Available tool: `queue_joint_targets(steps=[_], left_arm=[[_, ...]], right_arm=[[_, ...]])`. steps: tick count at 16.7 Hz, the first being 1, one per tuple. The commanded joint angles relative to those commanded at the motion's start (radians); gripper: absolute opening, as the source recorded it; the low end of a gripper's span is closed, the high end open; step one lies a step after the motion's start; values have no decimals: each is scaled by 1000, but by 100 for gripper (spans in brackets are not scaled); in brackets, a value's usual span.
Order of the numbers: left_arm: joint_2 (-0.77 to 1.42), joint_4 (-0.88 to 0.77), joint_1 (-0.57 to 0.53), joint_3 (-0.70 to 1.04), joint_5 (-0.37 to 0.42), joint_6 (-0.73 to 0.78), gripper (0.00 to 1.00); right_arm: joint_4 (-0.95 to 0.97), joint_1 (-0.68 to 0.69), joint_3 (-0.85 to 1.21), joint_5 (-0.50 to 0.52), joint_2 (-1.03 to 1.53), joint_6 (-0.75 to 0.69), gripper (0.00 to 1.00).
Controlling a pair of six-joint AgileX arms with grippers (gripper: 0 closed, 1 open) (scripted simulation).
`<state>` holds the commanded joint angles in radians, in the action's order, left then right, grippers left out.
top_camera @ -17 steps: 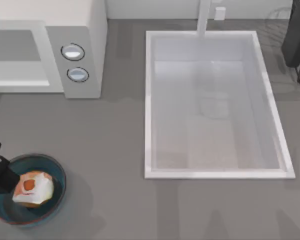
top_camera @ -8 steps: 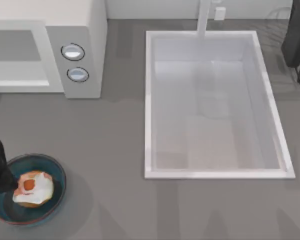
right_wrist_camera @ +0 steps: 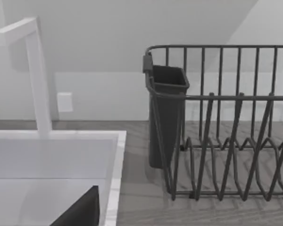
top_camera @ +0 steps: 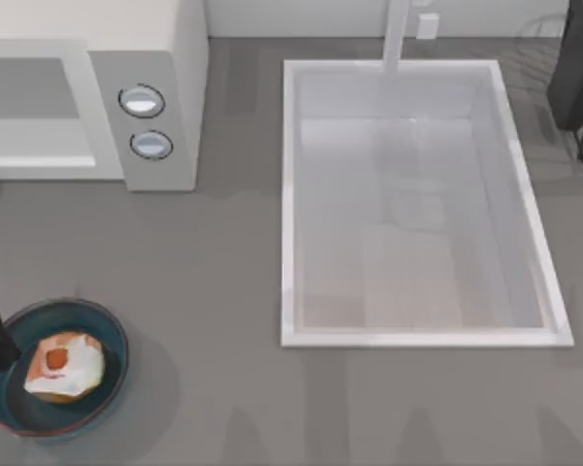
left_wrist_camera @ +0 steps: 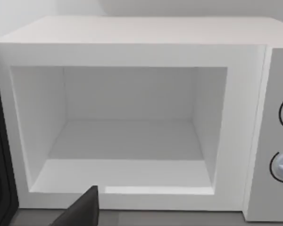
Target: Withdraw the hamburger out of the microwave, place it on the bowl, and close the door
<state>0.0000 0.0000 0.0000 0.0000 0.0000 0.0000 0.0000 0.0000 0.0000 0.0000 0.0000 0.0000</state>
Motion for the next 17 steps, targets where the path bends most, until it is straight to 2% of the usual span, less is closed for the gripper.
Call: queue_joint_targets(steps=[3,16,17], left_arm=[[0,0,0,0,0,0,100],[0,0,0,0,0,0,2],[0,0,0,0,0,0,0]], right_arm=[[0,0,0,0,0,0,100],[0,0,0,0,0,0,100],[0,0,0,0,0,0,100]])
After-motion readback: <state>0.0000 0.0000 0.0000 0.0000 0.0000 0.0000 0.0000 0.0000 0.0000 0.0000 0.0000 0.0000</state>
